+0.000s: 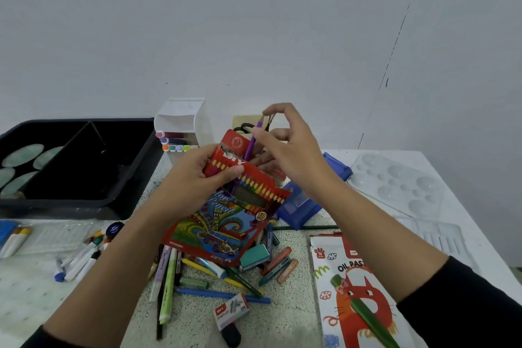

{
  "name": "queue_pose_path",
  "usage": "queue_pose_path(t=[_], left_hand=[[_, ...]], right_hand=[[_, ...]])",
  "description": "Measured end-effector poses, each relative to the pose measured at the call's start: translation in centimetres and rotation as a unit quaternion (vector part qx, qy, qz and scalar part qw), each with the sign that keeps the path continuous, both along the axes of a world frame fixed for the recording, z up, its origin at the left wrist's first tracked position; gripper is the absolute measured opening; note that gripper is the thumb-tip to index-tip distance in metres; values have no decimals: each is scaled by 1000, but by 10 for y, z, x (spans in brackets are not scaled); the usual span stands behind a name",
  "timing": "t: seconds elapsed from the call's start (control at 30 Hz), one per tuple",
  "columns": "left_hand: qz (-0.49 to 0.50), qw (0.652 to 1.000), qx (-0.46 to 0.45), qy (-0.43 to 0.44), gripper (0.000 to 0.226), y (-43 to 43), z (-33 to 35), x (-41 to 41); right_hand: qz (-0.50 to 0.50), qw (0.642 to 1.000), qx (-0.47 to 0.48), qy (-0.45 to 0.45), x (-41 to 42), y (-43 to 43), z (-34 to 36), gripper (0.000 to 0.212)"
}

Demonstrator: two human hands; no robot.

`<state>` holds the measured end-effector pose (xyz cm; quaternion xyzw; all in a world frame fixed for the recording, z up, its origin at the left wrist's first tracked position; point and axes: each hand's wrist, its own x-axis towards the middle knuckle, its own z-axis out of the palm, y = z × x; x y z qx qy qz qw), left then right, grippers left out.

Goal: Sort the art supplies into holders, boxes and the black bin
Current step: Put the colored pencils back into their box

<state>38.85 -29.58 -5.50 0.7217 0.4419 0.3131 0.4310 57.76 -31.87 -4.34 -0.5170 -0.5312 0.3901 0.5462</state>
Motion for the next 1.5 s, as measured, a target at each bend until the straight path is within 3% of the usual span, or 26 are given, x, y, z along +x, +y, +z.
queue_pose_path(t=[0.1,0.53,0.67,0.83,0.97,1.1,1.17,1.3,1.4,1.5], left_hand=[[8,1000,13,-8,21,1,3,1],[17,1000,21,12,31,3,-1,-2],[7,1000,9,16,31,1,-1,-3],[16,1000,8,26,29,4,-7,-4],[22,999,4,30,28,4,-12,-8],[42,999,-14,20,33,5,-15,-19],[61,998,-19,7,32,5,-14,-22],[71,997,-20,2,31,8,-8,-25],[74,997,-17,1,32,10,-4,-26],[79,997,-11,-2,29,9,-1,-27]], right_hand=[[-6,998,28,-59,-1,2,-2,17],[2,999,-30,-19,-10,0,-20,17],[-19,998,-8,-58,-13,1,-20,16],[5,981,2,-193,-5,2,-12,32],[-87,979,20,-182,25,2,-28,34],[-71,980,-73,-169,50,-10,-70,18],[21,957,-88,-275,53,-17,-86,16],[129,833,-34,-537,43,-23,-109,15],[134,767,1,-628,34,-19,-123,19],[130,729,20,-672,28,-17,-130,19]])
